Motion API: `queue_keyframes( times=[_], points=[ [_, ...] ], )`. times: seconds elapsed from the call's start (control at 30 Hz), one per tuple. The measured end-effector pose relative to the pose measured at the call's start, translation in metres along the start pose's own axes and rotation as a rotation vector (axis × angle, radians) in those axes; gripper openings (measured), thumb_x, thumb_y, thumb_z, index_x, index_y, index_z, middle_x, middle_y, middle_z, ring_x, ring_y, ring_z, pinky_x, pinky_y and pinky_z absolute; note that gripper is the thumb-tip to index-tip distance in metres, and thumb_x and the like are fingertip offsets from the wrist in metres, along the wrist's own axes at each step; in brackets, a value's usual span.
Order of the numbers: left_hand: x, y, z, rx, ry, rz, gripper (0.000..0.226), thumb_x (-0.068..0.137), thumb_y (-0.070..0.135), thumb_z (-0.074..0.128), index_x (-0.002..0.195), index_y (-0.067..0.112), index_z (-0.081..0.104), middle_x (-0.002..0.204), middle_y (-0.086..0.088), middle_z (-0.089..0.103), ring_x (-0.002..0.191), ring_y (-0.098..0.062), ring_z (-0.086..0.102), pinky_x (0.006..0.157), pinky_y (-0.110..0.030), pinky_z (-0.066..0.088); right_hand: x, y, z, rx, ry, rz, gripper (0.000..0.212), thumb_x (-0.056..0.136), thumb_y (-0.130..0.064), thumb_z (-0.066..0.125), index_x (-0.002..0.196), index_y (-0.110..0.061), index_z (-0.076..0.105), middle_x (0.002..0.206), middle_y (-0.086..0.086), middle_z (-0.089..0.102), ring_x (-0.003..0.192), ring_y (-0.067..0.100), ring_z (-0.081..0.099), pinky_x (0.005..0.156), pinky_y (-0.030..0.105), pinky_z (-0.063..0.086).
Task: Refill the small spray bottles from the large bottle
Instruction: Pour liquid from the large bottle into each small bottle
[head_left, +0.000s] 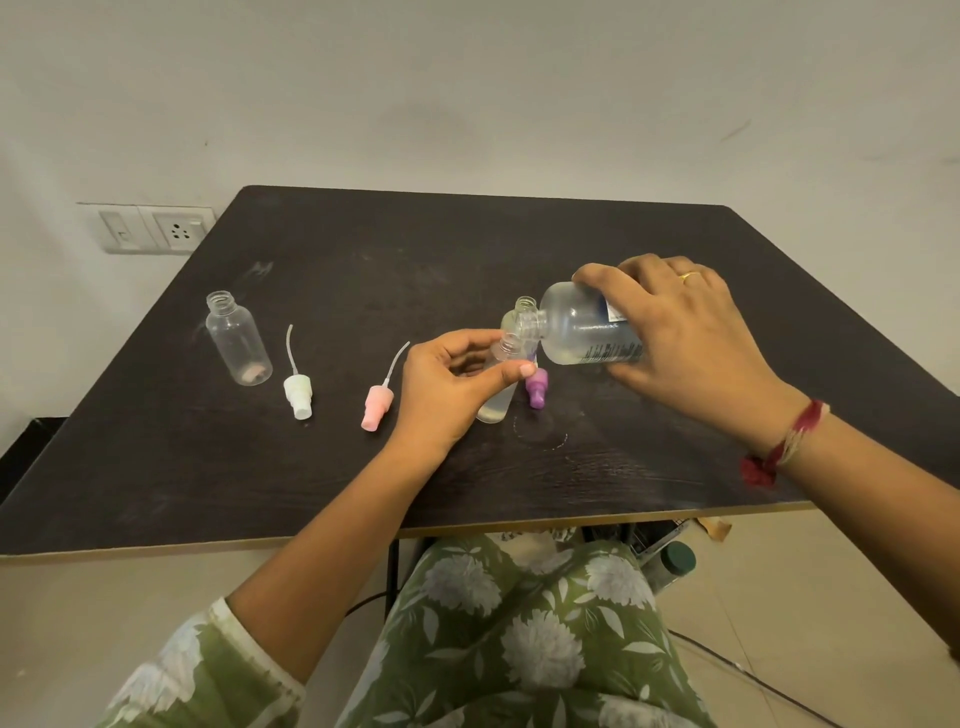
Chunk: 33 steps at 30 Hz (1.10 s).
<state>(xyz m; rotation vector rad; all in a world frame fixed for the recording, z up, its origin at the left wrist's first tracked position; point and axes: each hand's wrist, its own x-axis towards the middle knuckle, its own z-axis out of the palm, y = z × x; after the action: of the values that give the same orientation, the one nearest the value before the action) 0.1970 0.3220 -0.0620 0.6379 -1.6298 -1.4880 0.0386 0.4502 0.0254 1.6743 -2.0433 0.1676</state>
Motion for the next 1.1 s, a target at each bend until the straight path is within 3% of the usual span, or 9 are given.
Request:
queue_keyframes(
  times=[0.6, 0.8, 1.1],
  points=[
    [0.0, -0.0035, -0.0004, 0.04, -0.006, -0.007, 0.048, 0.064, 0.024, 0.087, 0.108, 0.01, 0.072, 0.102, -0.004, 0.074, 0.099, -0.017, 0.07, 0.092, -0.042, 0.055, 0.0011, 0.0026, -0.001, -0.051, 0.016, -0.021, 0.065, 0.071, -0.025, 0.072, 0.129, -0.029, 0.042, 0.108, 0.006, 0.054, 0.097, 0.03, 0.053, 0.087, 0.042, 0.04],
    [-0.0018, -0.0006, -0.0002, 0.027, -0.007, 0.002, 0.058, 0.058, 0.036, 0.085, 0.107, 0.01, 0.072, 0.101, -0.003, 0.075, 0.098, -0.016, 0.07, 0.091, -0.041, 0.055, 0.0018, 0.0036, -0.0012, -0.065, 0.024, -0.027, 0.068, 0.069, -0.022, 0.073, 0.129, -0.028, 0.042, 0.107, 0.006, 0.054, 0.096, 0.031, 0.053, 0.088, 0.043, 0.04],
    [-0.0019, -0.0006, -0.0002, 0.03, -0.009, -0.005, 0.056, 0.058, 0.032, 0.085, 0.107, 0.01, 0.072, 0.102, -0.003, 0.074, 0.098, -0.017, 0.07, 0.091, -0.04, 0.056, 0.0021, 0.0059, -0.0009, -0.079, 0.039, -0.032, 0.067, 0.07, -0.021, 0.072, 0.129, -0.029, 0.042, 0.107, 0.006, 0.054, 0.096, 0.03, 0.053, 0.088, 0.043, 0.039]
  ],
)
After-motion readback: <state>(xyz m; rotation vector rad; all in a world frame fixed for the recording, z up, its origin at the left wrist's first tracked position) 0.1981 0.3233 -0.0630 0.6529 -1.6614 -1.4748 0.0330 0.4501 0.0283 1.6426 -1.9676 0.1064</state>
